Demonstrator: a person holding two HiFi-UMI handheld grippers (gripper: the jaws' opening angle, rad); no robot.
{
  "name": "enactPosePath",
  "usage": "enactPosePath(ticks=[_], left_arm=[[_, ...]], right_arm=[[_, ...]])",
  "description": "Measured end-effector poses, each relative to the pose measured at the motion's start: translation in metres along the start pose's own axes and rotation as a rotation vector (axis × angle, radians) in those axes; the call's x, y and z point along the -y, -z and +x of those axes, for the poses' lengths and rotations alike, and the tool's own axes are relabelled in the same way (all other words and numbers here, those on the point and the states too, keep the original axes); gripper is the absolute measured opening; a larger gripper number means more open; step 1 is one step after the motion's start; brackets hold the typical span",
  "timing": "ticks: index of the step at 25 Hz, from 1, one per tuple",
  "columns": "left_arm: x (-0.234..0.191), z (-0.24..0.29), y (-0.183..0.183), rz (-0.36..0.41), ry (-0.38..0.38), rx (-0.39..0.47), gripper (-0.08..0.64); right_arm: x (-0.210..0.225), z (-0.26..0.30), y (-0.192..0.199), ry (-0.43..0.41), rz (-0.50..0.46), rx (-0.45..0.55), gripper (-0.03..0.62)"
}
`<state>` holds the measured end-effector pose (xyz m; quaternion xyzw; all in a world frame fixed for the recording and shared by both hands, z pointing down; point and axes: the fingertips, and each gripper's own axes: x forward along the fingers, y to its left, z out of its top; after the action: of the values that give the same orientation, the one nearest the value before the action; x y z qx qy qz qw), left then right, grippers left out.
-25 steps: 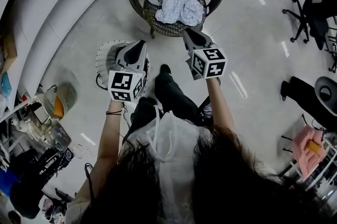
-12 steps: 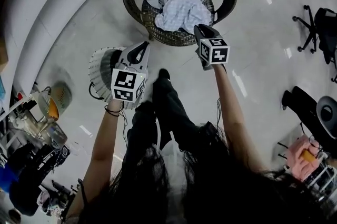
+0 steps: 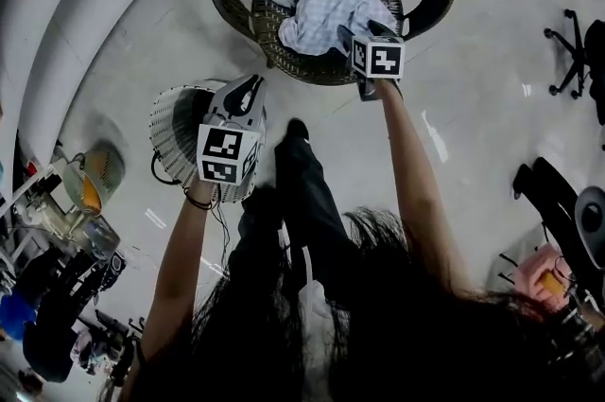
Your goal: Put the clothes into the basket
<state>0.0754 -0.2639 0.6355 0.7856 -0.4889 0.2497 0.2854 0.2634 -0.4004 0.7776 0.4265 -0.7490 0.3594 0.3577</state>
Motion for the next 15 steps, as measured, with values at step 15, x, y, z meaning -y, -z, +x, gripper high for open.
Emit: enactPosePath(ticks=[15], left_arm=[[-0.03,-0.007,0.058,-0.093,-0.066,-0.068,0.029]], right_arm=[[0.01,0.086,0.032,0.177,-0.14,-0.09,0.269]])
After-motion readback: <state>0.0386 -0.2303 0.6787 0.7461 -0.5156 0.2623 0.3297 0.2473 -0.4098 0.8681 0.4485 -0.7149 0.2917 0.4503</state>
